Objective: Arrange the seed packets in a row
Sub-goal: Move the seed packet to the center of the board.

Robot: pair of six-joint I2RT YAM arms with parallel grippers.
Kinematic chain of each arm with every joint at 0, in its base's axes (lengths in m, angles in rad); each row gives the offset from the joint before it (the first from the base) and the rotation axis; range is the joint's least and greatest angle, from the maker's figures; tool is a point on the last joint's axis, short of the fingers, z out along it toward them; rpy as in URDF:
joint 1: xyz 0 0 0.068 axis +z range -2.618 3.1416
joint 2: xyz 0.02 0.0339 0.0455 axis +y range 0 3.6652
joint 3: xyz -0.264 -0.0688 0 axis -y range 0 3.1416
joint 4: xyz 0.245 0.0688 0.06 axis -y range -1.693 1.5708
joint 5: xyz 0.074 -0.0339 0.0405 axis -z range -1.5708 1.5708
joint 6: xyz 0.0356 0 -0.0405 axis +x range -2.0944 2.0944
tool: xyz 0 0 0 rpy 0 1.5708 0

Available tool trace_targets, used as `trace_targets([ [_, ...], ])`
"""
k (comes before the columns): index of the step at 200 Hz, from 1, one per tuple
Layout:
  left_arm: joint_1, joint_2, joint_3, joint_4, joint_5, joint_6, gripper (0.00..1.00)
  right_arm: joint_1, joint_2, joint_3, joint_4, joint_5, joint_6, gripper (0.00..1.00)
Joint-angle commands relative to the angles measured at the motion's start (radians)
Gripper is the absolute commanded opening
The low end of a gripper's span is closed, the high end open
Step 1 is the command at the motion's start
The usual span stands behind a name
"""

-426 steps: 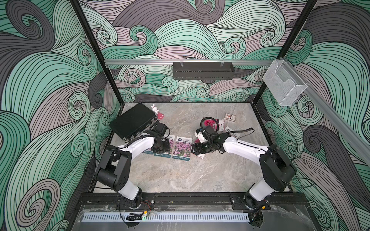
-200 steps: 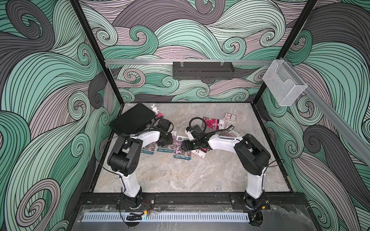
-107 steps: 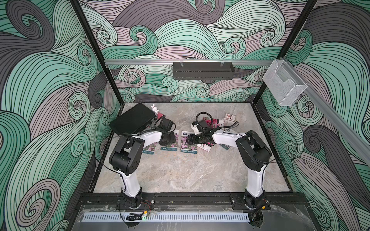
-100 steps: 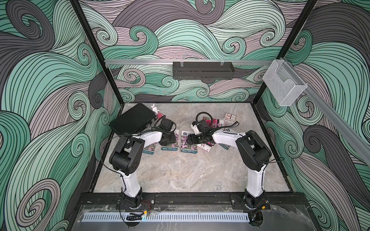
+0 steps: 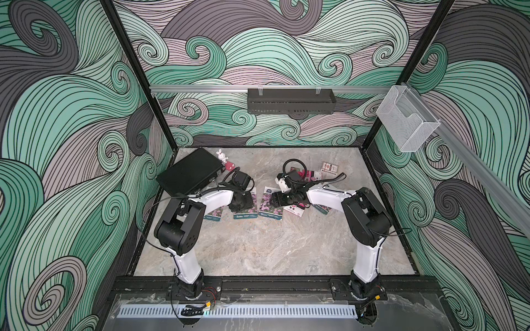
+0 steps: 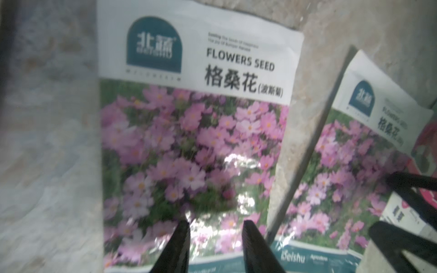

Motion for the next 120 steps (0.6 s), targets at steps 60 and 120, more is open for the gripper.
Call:
trace_targets([
  [60, 0.188, -0.128, 0.154, -0.291, -0.105, 0.152, 0.39, -0.044, -0.196, 0.130, -0.101, -0.260, 0.011, 0.76],
  [120, 0.287, -0.071, 0.094, -0.227, -0.159, 0.175, 0.39, -0.044, -0.235, 0.008, -0.034, -0.275, 0.033, 0.75],
])
